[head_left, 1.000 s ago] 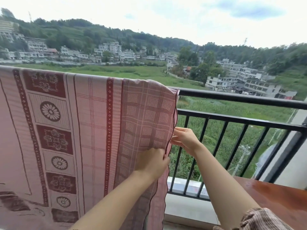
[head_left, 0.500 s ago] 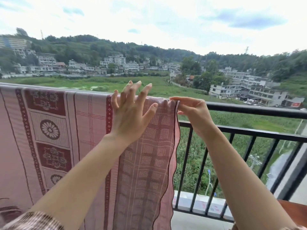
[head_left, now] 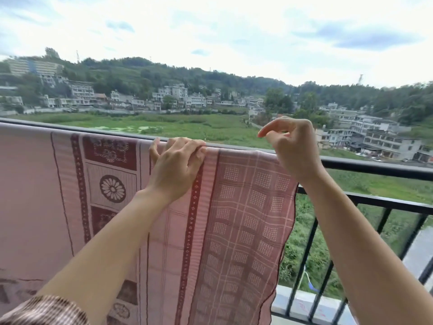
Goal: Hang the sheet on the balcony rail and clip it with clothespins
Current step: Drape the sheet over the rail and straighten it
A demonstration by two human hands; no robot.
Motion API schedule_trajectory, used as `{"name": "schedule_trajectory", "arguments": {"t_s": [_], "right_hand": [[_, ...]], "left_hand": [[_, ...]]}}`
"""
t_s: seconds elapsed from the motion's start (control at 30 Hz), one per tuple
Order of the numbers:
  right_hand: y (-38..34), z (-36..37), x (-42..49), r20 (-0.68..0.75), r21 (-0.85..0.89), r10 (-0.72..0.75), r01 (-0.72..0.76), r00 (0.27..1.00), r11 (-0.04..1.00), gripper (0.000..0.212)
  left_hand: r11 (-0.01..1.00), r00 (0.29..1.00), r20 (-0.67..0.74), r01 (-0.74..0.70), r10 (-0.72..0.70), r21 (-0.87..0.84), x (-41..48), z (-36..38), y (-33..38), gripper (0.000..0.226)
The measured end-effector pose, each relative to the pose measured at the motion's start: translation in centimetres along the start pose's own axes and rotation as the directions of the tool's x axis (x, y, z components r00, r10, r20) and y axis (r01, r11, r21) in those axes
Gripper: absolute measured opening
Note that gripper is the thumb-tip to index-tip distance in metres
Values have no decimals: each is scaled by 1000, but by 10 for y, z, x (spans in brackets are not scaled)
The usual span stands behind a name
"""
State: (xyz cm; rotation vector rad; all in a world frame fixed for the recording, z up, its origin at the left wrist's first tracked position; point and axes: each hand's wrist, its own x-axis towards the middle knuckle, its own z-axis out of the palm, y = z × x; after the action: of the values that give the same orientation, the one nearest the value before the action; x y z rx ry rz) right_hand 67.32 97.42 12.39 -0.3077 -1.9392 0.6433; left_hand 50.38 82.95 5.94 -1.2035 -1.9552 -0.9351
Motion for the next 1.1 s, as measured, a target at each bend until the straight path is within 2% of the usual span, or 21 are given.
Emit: {"name": "schedule_trajectory", "arguments": {"t_s": [0.1, 0.17, 0.27, 0.4, 0.57, 0.8, 0.97, 1.1], "right_hand": [[-38, 56, 0, 213, -231, -103, 153, 972, 961, 20], [-53, 101, -4, 323, -301, -124, 226, 938, 926, 24], [-86, 186, -16, 398, -298, -192, 325, 897, 898, 23], [-144, 296, -33, 446, -202, -287, 407, 848, 891, 36], [-201, 435, -63, 581, -75, -211, 310, 786, 948, 34], [-248, 610, -91, 763, 18, -136, 190, 632, 982, 33], [-284, 730, -95, 834, 59, -126, 140, 537, 988, 25], [-312, 831, -87, 839, 113, -156, 115, 521, 987, 29]], "left_hand": [[991, 996, -27, 87, -85, 101, -8, -22, -54, 40], [970, 986, -19, 169, -168, 176, -16, -42, -89, 46], [932, 962, -3, 265, -272, 246, -38, -87, -161, 46], [864, 915, 80, 341, -396, 370, -77, -145, -267, 47], [756, 804, 121, 480, -582, 445, -124, -222, -392, 48], [643, 678, 103, 622, -728, 448, -170, -304, -534, 47], [587, 625, 77, 676, -777, 446, -193, -336, -646, 46], [559, 605, 57, 691, -794, 458, -194, -351, -738, 45]]}}
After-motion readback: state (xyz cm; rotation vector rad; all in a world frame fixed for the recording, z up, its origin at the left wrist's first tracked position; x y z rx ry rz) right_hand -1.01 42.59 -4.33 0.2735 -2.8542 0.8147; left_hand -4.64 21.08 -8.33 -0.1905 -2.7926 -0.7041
